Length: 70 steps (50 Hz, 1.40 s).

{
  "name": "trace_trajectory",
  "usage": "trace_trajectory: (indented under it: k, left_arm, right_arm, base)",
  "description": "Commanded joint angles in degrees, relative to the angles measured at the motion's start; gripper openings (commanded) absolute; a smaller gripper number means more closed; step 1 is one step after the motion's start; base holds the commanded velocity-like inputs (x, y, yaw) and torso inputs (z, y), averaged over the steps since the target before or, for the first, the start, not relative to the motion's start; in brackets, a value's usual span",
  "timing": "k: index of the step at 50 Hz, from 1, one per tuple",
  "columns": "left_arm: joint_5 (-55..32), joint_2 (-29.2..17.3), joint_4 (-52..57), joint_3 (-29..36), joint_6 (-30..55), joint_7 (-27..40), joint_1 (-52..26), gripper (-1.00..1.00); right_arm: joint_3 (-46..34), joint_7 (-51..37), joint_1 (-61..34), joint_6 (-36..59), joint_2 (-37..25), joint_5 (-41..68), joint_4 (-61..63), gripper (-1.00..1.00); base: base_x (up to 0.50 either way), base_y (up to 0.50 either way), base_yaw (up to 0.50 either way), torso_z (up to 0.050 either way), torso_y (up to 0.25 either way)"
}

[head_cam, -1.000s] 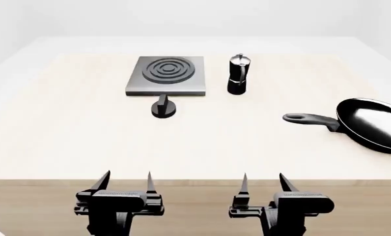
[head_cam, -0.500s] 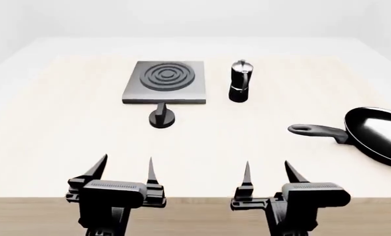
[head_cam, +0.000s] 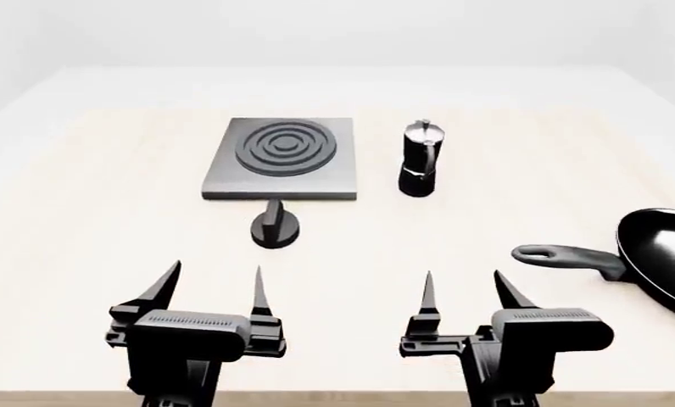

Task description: Put the frying pan on the stove.

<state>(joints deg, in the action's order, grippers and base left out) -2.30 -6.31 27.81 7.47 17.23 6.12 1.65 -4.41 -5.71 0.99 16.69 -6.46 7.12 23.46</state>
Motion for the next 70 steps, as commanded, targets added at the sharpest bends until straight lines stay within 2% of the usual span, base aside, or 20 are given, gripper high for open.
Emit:
trace_trajectory:
  k: [1,61,70]
  left_arm:
    - [-0.9,-0.8,1.5,0.4,0.8,0.8,0.1,1.00]
    - [-3.6,-3.6,3.0,1.9,0.4,4.3,0.9,1.00]
    - [-4.0,-3.9,3.2,2.2,0.4,4.7,0.8,1.00]
  right_arm:
    - [-0.3,-0.8,-0.4,1.0,-0.7,1.2,0.6,1.00]
    - [-1.9,-4.8,-1.2,3.3,-2.6,5.5,1.1,1.00]
    - [-0.7,-6.6,-1.4,7.1,-2.9,7.3,5.1,1.00]
  base:
    - [0.28,0.00,0.00,0.000,0.000]
    - [0.29,0.00,0.00,0.000,0.000]
    - [0.23,0.00,0.00,0.000,0.000]
